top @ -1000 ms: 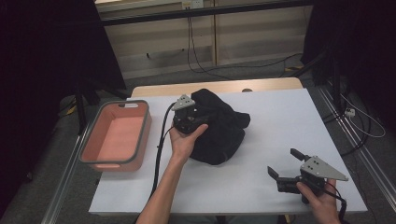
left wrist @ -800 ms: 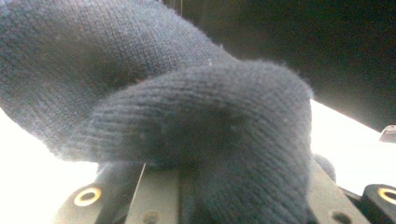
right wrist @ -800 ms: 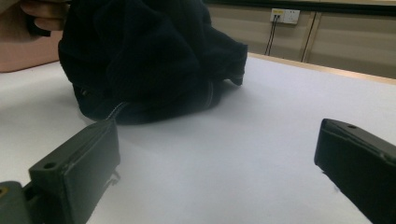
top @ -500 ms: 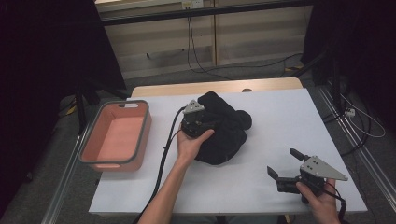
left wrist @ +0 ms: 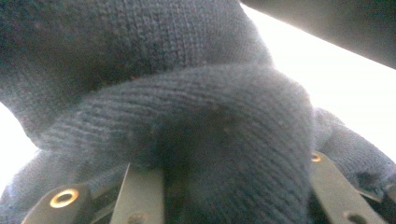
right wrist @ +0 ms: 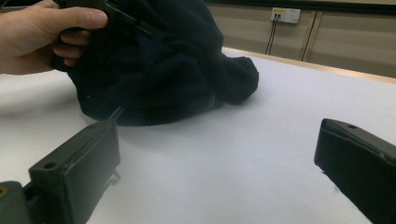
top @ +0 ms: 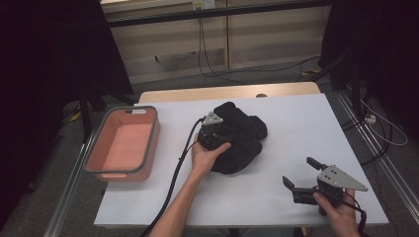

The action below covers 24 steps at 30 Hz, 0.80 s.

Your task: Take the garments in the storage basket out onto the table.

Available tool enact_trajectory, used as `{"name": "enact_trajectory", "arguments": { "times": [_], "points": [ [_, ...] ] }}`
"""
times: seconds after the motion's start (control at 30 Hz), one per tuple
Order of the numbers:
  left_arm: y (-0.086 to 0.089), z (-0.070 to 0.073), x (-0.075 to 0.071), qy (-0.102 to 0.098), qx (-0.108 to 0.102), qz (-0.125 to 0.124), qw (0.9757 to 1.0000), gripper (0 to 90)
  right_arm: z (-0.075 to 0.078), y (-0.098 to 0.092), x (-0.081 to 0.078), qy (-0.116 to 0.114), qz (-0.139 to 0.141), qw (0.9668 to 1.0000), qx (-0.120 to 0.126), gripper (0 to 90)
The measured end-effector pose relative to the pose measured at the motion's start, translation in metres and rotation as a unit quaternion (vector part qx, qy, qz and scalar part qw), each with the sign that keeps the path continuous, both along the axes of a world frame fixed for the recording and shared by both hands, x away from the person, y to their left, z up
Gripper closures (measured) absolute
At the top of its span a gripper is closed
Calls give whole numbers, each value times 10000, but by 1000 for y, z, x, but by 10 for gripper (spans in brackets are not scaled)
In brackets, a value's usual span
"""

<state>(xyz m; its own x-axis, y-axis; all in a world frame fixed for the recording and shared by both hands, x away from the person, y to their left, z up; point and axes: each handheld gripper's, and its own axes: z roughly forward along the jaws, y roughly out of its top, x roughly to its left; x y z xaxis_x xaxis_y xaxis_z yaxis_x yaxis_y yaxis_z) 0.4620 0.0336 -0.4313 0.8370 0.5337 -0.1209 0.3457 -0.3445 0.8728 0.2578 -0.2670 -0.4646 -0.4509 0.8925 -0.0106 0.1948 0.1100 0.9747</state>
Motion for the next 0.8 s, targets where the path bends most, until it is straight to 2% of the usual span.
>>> {"name": "enact_trajectory", "arguments": {
  "times": [0.2,0.37,0.5,0.6,0.63,0.73,0.8],
  "points": [
    [-6,-7,-1,33,252,-175,9995,611,0,0,0,1,-1,10000,-7,0],
    [-11,-15,0,3,375,-144,9992,612,0,0,1,-2,-2,10000,-21,0],
    [-11,-17,2,22,337,-122,9994,606,0,0,0,2,-17,10000,-14,0],
    [-12,-17,1,-56,364,-125,9992,577,0,0,0,3,-22,10000,-14,0],
    [-11,-17,1,-28,355,-150,9993,562,0,0,0,1,-20,10000,-7,0],
    [-8,-16,2,197,120,-196,9995,511,0,0,1,0,-10,10000,-8,0],
    [-6,-14,0,235,82,-170,9995,492,0,0,1,-2,-10,10000,-17,0]
  ]
}}
